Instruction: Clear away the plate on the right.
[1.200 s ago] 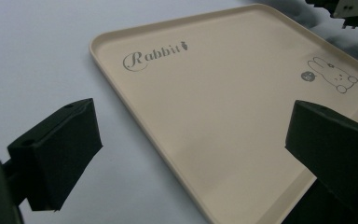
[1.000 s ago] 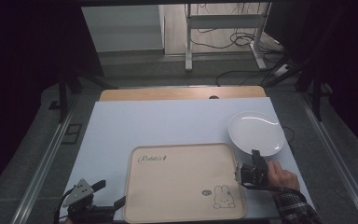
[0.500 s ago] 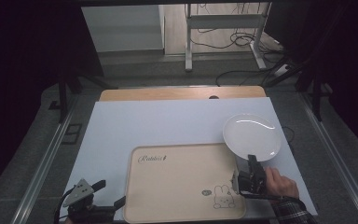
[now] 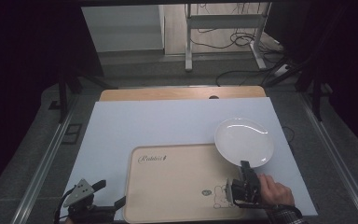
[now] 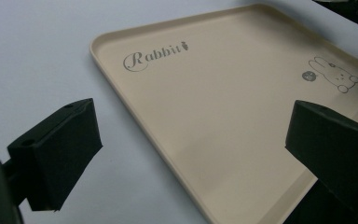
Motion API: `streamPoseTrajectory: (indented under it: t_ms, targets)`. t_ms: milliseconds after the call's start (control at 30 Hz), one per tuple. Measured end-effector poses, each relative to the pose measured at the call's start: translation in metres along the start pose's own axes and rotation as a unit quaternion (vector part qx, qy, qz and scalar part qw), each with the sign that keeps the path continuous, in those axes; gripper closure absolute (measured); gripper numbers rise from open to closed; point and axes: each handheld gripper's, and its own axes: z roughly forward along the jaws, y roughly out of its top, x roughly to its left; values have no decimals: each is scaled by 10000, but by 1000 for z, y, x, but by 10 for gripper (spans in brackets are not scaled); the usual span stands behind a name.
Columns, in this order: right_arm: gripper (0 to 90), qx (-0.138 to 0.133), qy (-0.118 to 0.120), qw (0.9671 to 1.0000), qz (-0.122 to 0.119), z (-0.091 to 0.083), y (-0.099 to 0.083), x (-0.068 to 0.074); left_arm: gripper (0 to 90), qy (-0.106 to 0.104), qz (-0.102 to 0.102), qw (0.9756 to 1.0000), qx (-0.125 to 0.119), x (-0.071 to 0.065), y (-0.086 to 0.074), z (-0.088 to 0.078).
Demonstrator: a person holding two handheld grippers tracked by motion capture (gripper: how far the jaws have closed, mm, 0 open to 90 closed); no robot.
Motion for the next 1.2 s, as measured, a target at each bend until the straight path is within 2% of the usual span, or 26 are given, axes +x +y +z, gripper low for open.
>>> streamPoseTrajectory:
  t_ms: [33,67,200,233,267,367,400,433,500,533,567,600,700,767,800,833,1000,1033,1100,1200]
  targets:
    - [850,0,0,10000,0,0,0,0,31,-1,1,10000,1,0,0,0]
    - [850,-109,-54,9999,32,0,1,2,31,0,1,10000,1,0,0,0]
    - [850,-118,-1,9999,-3,-8,9,4,31,-2,5,10000,3,0,0,0]
    - [850,-251,-43,9997,18,-8,10,6,31,0,13,10000,6,0,0,0]
    - [850,-153,9,9999,-42,-13,13,6,31,-1,20,10000,7,0,0,0]
    - [849,-308,57,9995,-76,-17,19,8,31,0,24,10000,7,0,0,0]
    - [849,-425,-4,9991,-56,-16,20,9,31,0,22,10000,7,0,0,0]
    - [849,-350,45,9993,-102,-19,22,9,31,0,25,10000,8,0,0,0]
    - [850,-501,2,9987,-97,-19,25,12,32,4,28,10000,13,0,0,0]
    - [849,-438,72,9989,-125,-23,27,12,31,5,33,10000,14,0,0,0]
    - [849,-590,33,9982,-134,-22,29,14,31,4,34,10000,13,0,0,0]
    - [849,-513,76,9985,-167,-25,31,14,31,7,31,10000,15,0,0,0]
    - [849,-704,58,9973,-178,-27,37,17,31,5,34,10000,15,0,0,0]
    - [849,-687,120,9973,-234,-30,41,18,31,7,35,10000,16,-1,0,0]
    - [849,-810,79,9964,-231,-30,43,19,32,7,37,10000,16,-1,0,0]
    - [849,-764,151,9966,-259,-32,45,19,31,6,37,10000,16,-1,0,0]
    - [848,-1044,128,9941,-271,-35,55,25,32,6,35,10000,19,-1,0,0]
    - [848,-1002,205,9943,-314,-38,58,25,32,7,36,10000,20,-1,0,0]
    - [848,-1199,166,9921,-316,-38,63,28,32,10,42,10000,23,-1,0,1]
    - [848,-1319,218,9904,-346,-40,69,31,32,8,40,10000,24,-1,0,1]
